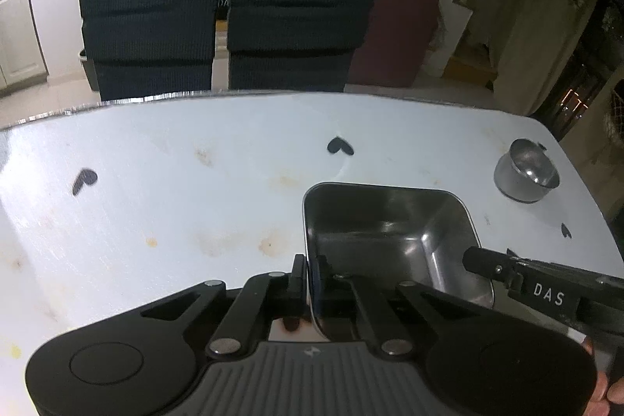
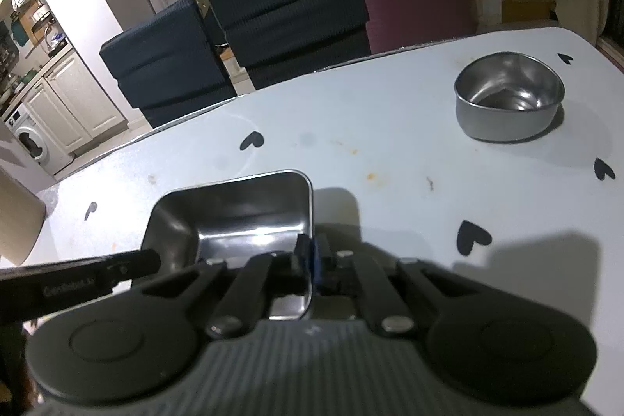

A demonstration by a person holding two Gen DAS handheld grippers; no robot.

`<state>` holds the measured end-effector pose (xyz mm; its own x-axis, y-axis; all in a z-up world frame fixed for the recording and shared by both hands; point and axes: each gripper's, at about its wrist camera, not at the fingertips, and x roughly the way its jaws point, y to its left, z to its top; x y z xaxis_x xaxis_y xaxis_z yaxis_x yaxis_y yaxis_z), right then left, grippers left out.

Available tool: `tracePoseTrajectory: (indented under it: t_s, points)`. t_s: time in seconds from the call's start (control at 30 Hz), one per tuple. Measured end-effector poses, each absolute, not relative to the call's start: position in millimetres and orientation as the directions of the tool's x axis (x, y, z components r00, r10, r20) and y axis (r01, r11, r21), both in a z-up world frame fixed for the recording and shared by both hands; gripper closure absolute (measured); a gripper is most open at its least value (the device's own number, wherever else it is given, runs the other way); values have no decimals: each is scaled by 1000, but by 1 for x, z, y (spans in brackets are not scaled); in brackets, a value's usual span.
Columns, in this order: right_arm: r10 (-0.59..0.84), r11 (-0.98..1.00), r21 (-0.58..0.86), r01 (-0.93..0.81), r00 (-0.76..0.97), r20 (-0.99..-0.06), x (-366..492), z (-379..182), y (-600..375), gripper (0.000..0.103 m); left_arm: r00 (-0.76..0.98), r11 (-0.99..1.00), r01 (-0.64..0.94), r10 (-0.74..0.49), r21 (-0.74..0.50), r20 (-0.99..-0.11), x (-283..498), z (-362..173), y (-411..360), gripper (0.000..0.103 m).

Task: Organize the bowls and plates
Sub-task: 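Lift the second steel tray with both grippers and carry it to the first tray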

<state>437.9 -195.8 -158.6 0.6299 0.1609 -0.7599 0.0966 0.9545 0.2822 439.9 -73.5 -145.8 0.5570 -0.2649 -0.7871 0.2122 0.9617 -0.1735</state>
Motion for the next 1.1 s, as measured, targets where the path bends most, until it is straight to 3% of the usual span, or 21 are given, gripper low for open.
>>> tracePoseTrajectory:
  t_s: [0.7, 1.1]
  points:
    - [262, 934, 358, -12, 703, -661, 364, -83, -211, 99, 669, 962, 202, -272, -183, -692, 354, -60, -62, 101]
    - [294, 932, 357, -66, 715, -635, 310, -52, -232, 98, 669, 945, 225, -326, -236, -668, 301, -41, -72, 100]
